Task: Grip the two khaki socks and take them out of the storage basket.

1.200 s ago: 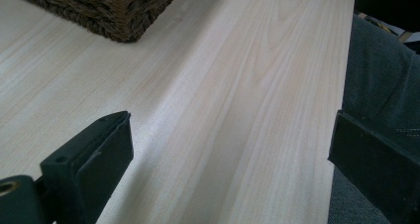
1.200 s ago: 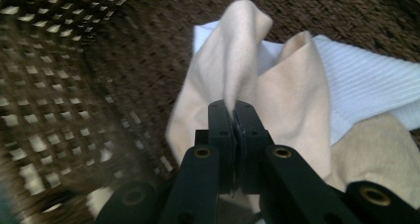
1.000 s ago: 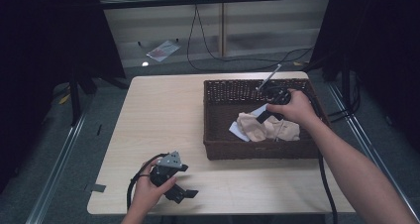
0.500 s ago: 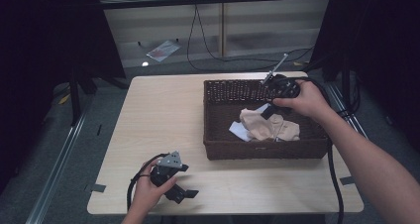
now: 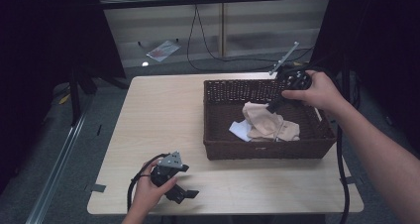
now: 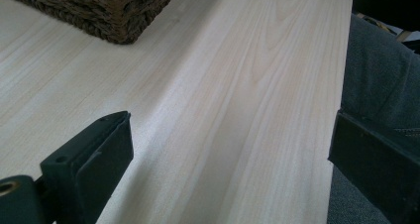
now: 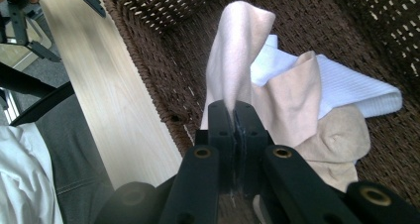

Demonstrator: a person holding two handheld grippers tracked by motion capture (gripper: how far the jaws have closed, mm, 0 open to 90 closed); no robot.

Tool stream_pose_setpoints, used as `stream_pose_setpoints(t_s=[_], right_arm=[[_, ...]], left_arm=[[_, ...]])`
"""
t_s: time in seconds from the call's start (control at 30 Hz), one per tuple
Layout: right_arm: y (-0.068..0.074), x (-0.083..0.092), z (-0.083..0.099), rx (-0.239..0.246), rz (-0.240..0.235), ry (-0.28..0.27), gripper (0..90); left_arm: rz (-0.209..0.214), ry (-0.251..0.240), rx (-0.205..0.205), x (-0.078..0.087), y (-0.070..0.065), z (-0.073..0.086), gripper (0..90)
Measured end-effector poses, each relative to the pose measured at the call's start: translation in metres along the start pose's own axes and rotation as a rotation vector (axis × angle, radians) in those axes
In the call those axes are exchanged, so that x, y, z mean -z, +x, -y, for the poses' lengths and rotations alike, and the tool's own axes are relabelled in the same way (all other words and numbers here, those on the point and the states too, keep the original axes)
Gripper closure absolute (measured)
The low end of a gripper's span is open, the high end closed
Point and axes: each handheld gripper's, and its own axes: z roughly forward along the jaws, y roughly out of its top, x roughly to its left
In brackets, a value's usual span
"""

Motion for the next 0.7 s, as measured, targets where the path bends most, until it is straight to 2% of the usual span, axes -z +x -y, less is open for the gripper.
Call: stream_pose_setpoints(t_s=[0.23, 0.43, 0.7], right_arm=[[0.003, 0.015, 0.002, 0.012, 0.001, 0.0, 88.0], [0.007, 0.027, 0.007, 0.02, -0.008, -0.023, 87.9], [0.015, 0.035, 0.018, 0.042, -0.025, -0.019, 87.8]], left_arm=[[-0.002, 0.006, 0.002, 0.0, 0.0, 0.0, 3.2], [-0.001, 0.008, 0.001, 0.0, 0.0, 0.0, 3.1], [-0.003, 0.013, 0.0, 0.0, -0.001, 0.0, 3.2]])
